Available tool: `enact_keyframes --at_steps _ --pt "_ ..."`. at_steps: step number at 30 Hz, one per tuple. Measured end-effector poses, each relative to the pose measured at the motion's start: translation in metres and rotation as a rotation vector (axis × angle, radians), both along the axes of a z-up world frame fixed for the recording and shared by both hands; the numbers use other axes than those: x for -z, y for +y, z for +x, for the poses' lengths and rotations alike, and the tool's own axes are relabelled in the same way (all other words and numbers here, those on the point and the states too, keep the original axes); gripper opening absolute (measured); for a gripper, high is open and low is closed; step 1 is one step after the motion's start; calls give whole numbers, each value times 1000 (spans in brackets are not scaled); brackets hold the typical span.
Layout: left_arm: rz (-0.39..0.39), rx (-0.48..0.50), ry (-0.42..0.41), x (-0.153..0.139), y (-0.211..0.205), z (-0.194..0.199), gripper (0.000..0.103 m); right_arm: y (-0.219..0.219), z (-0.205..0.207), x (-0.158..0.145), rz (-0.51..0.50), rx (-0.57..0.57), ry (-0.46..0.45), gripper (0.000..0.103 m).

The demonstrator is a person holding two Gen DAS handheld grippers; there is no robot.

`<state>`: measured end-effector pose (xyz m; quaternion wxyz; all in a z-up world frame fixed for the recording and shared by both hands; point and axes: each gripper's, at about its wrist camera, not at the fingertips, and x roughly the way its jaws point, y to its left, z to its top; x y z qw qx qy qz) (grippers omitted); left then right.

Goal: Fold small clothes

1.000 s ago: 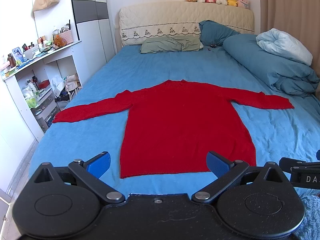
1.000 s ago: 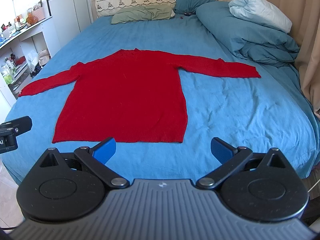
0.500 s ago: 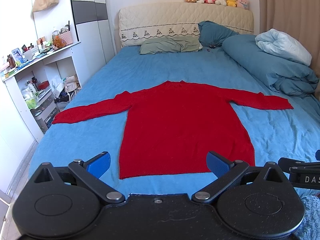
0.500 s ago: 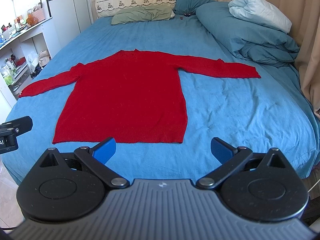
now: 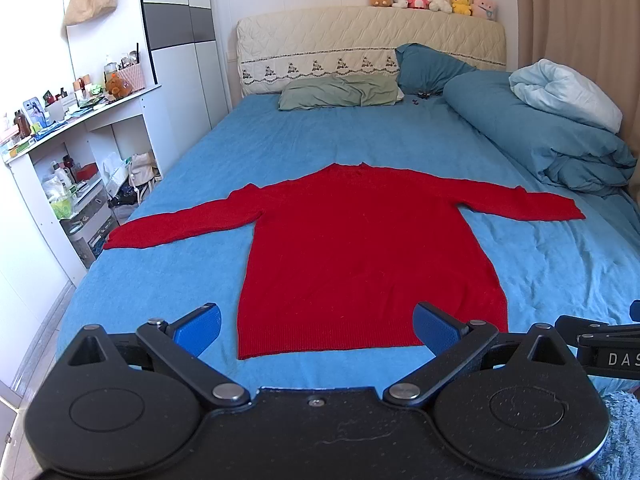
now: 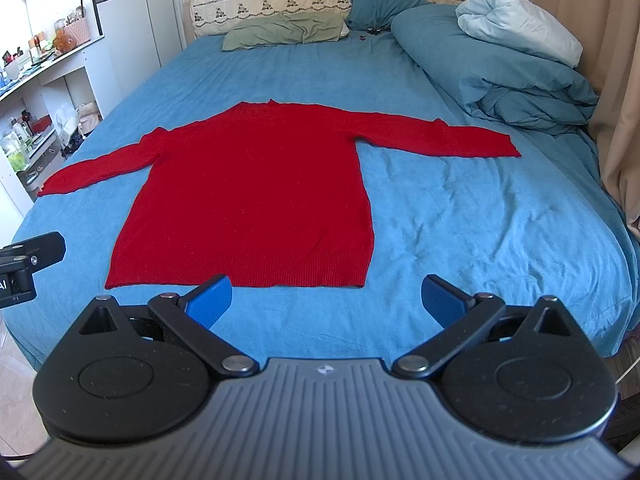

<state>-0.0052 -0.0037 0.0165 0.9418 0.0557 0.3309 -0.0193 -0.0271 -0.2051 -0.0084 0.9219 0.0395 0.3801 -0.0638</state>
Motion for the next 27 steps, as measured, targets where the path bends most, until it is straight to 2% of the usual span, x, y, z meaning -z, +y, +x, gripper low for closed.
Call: enact_keyframes --at_steps 6,17,22,27 --pt "-2 0 -6 -3 -3 -2 103 1 -1 -2 0 0 -1 103" --pt "-20 17 -29 -16 -5 4 103 -3 1 -25 4 20 -24 103" --pt "-52 77 -80 -38 -23 41 103 -33 21 -37 30 67 -68 103" --pt "-34 134 -130 -54 -58 102 103 -83 60 -57 48 164 -150 103"
